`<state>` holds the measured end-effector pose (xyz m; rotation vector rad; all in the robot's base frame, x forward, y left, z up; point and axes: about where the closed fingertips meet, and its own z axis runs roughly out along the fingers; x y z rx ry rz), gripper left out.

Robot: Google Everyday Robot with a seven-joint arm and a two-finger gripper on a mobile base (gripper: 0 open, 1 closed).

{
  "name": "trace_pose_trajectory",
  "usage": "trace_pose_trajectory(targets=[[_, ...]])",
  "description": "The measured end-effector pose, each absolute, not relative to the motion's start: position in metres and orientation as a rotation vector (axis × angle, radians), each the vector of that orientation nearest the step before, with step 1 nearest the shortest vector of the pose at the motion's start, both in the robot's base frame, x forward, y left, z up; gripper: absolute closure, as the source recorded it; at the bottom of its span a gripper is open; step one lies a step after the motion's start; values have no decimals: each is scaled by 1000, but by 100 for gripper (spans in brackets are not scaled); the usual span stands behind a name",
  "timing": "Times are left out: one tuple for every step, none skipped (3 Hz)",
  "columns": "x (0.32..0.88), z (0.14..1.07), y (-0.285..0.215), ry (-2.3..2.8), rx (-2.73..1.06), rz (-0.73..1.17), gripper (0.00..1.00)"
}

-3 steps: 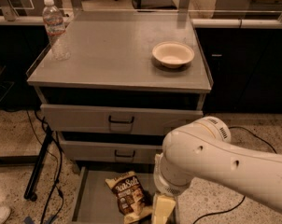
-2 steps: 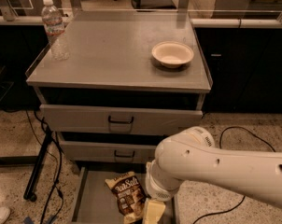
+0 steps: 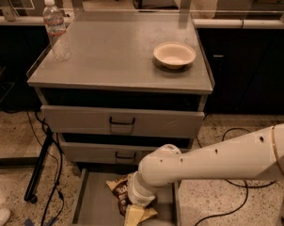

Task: Pick brown chip bag from bottom drawer and place on counter

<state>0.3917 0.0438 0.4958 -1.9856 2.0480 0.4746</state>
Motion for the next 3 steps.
trace_pose_trajectory(targets=[[392, 496, 44, 2048, -1986, 473, 0], [399, 462, 45, 2075, -1963, 486, 0], [422, 381, 35, 2122, -1949, 457, 0]])
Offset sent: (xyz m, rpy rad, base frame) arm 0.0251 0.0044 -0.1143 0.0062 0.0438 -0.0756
